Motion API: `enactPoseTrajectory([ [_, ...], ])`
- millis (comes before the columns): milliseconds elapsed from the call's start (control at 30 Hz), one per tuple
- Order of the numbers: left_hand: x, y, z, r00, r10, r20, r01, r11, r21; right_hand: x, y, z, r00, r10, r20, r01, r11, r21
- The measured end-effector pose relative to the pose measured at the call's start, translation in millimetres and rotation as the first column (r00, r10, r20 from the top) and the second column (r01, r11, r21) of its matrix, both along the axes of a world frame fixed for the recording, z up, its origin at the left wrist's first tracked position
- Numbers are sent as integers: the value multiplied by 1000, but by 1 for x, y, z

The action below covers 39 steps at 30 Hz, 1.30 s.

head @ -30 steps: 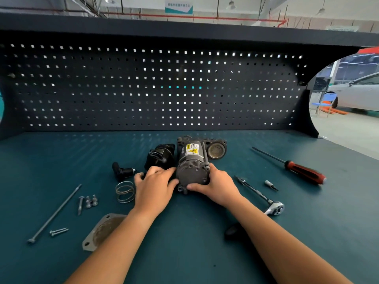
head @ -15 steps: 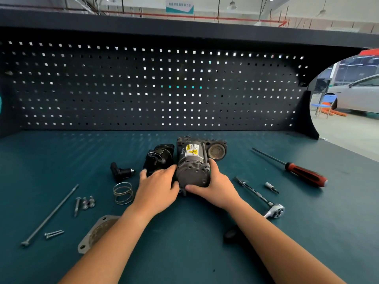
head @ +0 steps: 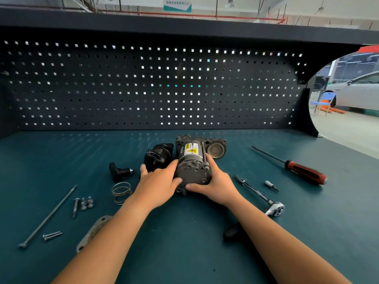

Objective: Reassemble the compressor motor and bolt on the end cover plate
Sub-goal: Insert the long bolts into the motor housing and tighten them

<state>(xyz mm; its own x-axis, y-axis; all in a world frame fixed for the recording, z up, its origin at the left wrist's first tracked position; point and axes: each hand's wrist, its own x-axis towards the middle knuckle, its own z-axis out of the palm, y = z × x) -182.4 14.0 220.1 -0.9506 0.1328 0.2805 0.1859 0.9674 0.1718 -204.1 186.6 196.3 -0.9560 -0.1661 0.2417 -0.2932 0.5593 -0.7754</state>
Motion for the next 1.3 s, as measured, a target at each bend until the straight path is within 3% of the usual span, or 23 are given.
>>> enactPoseTrajectory([
  [133, 6, 8, 0, 1000, 12, 9, -12, 999, -46, 2, 5, 1, 1000, 8, 19, -8, 1000, -20],
  [300, 16, 23, -2, 993, -36, -117, 22, 992, -122, 9, 23, 2, 999, 21, 41, -18, 998, -63],
  [400, 18, 23, -3, 990, -78, -116, 85, 995, 56, 12, 31, 2, 999, 17, 48, -14, 998, -61],
  [533, 13, 15, -11, 972, -218, 92, 162, 897, 412, 16, 33, 2, 997, -21, 72, 22, 1000, -20],
  [700, -5, 9, -10, 914, -372, 158, 220, 786, 578, 11, 30, 0, 993, 16, 117, -13, 1000, -25],
  [933, -17, 5, 1, 860, -470, 199, 307, 788, 533, 8, 32, -1, 987, 116, 108, -112, 993, -45],
  [1300, -16, 3, -1, 878, -463, 125, 311, 749, 585, 10, 31, 2, 1000, 19, -7, -19, 996, 88],
])
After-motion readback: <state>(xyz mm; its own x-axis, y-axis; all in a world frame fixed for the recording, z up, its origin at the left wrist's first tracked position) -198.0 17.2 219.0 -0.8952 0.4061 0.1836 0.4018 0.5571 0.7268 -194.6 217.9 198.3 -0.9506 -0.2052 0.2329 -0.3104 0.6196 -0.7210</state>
